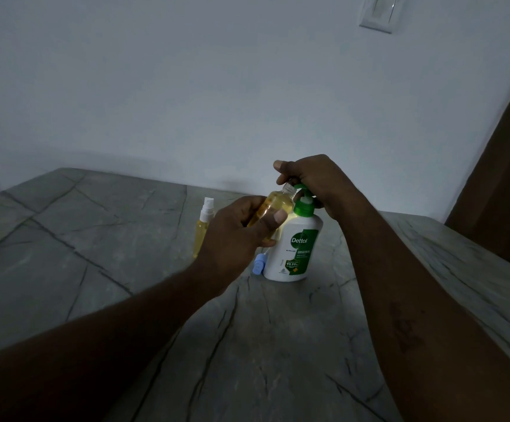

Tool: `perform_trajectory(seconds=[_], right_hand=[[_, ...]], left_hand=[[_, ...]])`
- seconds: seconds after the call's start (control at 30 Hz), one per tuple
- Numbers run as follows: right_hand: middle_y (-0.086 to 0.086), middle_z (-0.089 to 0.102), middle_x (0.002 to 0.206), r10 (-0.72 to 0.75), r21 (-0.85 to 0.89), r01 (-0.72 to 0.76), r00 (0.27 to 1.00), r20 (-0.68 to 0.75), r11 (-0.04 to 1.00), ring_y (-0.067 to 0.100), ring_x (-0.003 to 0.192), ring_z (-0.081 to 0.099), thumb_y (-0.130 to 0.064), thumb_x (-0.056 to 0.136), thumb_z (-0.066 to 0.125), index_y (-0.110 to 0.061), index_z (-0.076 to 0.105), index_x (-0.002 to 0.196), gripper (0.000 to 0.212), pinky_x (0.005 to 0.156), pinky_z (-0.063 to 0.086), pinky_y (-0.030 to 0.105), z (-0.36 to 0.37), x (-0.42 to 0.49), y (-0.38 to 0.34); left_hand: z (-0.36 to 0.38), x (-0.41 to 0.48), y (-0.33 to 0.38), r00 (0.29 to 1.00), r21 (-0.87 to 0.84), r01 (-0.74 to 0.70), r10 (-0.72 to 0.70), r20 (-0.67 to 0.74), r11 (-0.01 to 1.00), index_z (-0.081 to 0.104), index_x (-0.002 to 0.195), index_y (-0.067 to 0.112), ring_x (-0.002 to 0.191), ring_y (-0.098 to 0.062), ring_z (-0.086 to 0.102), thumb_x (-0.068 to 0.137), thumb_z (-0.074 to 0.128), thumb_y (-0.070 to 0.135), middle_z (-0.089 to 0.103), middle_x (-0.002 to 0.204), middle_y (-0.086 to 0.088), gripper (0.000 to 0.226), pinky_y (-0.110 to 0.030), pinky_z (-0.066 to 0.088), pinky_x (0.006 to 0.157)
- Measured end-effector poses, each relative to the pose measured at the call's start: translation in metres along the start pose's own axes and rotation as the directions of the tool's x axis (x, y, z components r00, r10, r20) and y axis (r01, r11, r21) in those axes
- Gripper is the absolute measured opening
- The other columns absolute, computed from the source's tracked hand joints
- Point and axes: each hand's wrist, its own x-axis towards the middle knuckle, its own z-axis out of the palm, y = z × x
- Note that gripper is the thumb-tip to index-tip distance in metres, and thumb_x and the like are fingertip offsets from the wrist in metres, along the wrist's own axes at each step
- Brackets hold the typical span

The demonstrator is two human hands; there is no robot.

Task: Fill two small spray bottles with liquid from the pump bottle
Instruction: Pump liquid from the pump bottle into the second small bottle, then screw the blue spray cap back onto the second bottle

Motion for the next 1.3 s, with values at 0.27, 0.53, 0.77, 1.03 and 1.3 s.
perform_trajectory(seconds=[0.27,0.53,0.77,1.03,1.3], right_hand=[[-0.002,0.073,0.071,0.018,0.109,-0.012,0.998,-0.057,0.994,0.012,0.055,0.061,-0.06,0.087,0.069,-0.012,0.079,0.084,0.049,0.057,0.046,0.025,-0.001,-0.004,-0.003],[-0.005,0.072,0.067,0.013,0.129,0.011,0.983,-0.182,0.992,0.011,0.055,0.063,-0.072,0.089,0.057,-0.014,0.078,0.079,0.062,0.056,0.046,0.026,-0.001,-0.01,-0.006],[-0.008,0.072,0.065,0.004,0.198,0.042,0.974,-0.225,0.979,0.004,0.062,0.066,-0.07,0.096,0.048,-0.015,0.076,0.073,0.066,0.068,0.048,0.029,0.003,-0.018,0.001],[-0.002,0.074,0.081,-0.005,0.15,0.063,0.934,-0.357,0.987,0.018,0.08,0.07,-0.062,0.104,0.037,-0.021,0.072,0.079,0.059,0.079,0.058,0.042,0.001,-0.042,0.019],[-0.006,0.066,0.092,-0.207,-0.182,0.134,0.847,-0.49,0.974,0.014,0.085,0.064,-0.051,0.099,0.058,-0.022,0.061,0.095,0.03,0.066,0.047,0.026,0.012,-0.091,0.053]], left_hand=[[0.0,-0.001,0.0,0.999,-0.015,0.04,-0.04,-0.025,0.999,0.065,0.112,0.02,0.103,-0.022,0.072,0.072,0.071,0.056,0.073,0.109,-0.001,0.053,-0.047,0.064,0.081],[-0.001,0.0,-0.004,0.998,0.052,0.031,-0.027,-0.064,0.998,0.064,0.12,0.019,0.106,-0.022,0.07,0.09,0.071,0.048,0.073,0.113,0.001,0.043,-0.051,0.06,0.091],[-0.001,-0.006,0.001,0.996,0.099,0.0,0.009,-0.087,0.995,0.064,0.12,0.021,0.105,-0.019,0.069,0.085,0.069,0.052,0.073,0.112,0.002,0.047,-0.049,0.059,0.092],[0.002,-0.014,0.01,0.981,0.229,-0.061,0.101,-0.166,0.972,0.067,0.117,0.023,0.097,-0.004,0.067,0.087,0.073,0.046,0.073,0.11,0.008,0.038,-0.024,0.057,0.083],[-0.006,-0.015,0.017,0.969,0.272,0.001,0.066,-0.237,0.962,0.07,0.113,0.019,0.091,-0.006,0.07,0.082,0.08,0.047,0.074,0.101,0.01,0.043,-0.035,0.062,0.083]])
